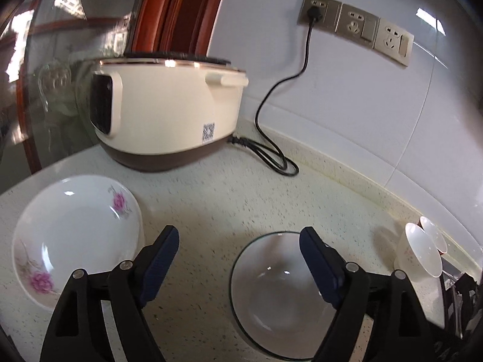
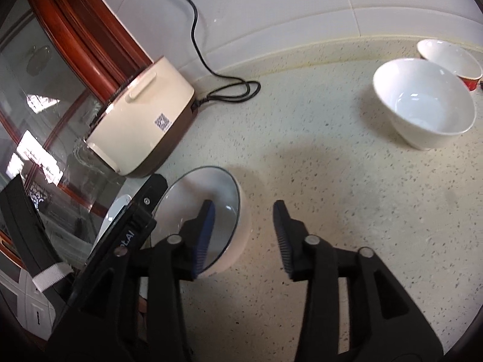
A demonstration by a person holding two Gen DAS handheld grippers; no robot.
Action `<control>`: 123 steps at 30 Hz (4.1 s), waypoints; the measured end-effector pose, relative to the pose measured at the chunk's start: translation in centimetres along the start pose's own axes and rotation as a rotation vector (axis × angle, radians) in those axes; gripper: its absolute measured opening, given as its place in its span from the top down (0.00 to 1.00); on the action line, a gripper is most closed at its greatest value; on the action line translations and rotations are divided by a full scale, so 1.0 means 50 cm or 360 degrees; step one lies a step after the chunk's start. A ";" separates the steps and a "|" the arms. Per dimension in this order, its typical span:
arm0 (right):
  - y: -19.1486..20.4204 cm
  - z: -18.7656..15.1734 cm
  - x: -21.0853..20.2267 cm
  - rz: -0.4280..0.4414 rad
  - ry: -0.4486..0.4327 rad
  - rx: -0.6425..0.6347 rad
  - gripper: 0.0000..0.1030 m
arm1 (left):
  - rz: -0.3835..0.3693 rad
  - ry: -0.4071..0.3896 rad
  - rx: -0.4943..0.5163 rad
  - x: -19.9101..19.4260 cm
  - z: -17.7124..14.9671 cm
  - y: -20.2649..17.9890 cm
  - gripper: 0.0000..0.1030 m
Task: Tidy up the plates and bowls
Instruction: 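Pull both grippers away from the glass-rimmed bowl, then move both grippers to the plain white bowl and close on its rim, then lift and carry the plain white bowl with both grippers toward the glass-rimmed bowl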
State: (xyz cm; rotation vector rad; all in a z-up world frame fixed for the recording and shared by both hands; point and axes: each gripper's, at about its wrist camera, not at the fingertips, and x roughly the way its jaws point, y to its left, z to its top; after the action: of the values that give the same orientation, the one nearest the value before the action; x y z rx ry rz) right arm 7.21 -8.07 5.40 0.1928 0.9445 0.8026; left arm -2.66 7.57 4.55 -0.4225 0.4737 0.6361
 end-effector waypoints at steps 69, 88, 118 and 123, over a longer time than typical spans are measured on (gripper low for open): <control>-0.337 0.095 -0.094 -0.0491 -0.0306 0.0614 0.57 | -0.0409 0.0538 0.0323 0.229 -0.015 -0.422 0.20; -0.324 0.091 -0.122 -0.0406 -0.0311 0.0632 0.87 | -0.0645 0.0507 0.0386 0.157 -0.014 -0.424 0.86; -0.190 0.079 -0.102 -0.0156 -0.0321 0.0359 0.87 | -0.0549 0.0270 0.0135 0.051 0.031 -0.268 0.86; -0.166 0.073 -0.102 -0.0128 -0.0322 0.0312 0.87 | -0.0536 0.0237 0.0090 0.040 0.034 -0.242 0.86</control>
State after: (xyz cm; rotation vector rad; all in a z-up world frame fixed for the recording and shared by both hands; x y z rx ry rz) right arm 12.80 -16.73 6.90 0.3969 0.8329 0.6039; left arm 7.08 0.56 7.60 -0.4850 0.5459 0.2661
